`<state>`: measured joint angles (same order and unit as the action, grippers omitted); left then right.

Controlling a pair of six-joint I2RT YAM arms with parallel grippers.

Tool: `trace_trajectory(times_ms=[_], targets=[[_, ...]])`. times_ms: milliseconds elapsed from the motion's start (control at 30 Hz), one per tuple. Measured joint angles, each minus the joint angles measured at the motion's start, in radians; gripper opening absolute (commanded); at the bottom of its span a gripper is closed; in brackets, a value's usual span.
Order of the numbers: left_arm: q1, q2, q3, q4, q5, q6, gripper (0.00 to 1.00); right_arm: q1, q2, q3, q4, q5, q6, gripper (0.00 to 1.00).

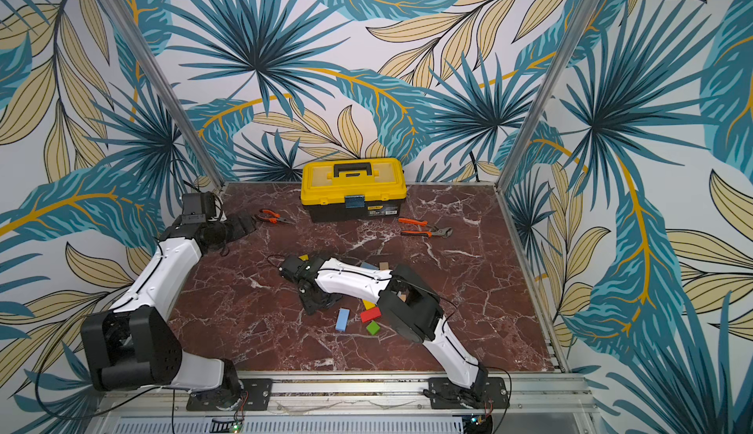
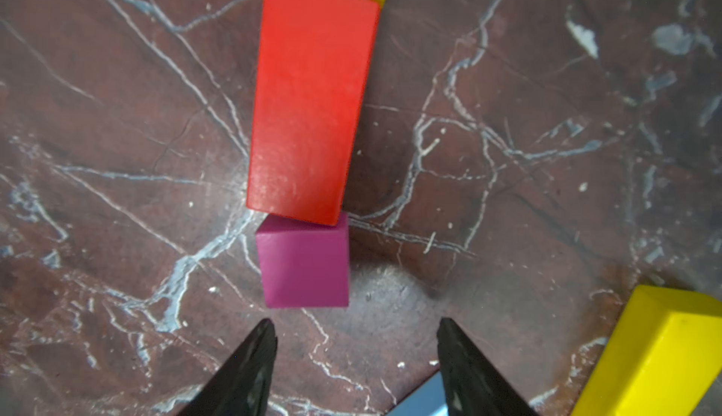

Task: Assemble the letter v with building blocks
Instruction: Assemble the building block at the center of the board.

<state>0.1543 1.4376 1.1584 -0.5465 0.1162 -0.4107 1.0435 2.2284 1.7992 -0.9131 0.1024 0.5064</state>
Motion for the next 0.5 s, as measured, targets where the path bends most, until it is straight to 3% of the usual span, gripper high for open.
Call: trace_trajectory(times_ms=[267, 500], targets=[[0.0, 0.0, 0.0, 0.0, 0.0, 0.0, 0.99, 0.0, 0.0, 0.006, 0.0, -0.017, -0.018, 0.57], [0.0, 0.0, 0.0, 0.0, 0.0, 0.0, 0.99, 0.0, 0.004, 0.021, 0.002, -0.045, -0.03, 0.57]])
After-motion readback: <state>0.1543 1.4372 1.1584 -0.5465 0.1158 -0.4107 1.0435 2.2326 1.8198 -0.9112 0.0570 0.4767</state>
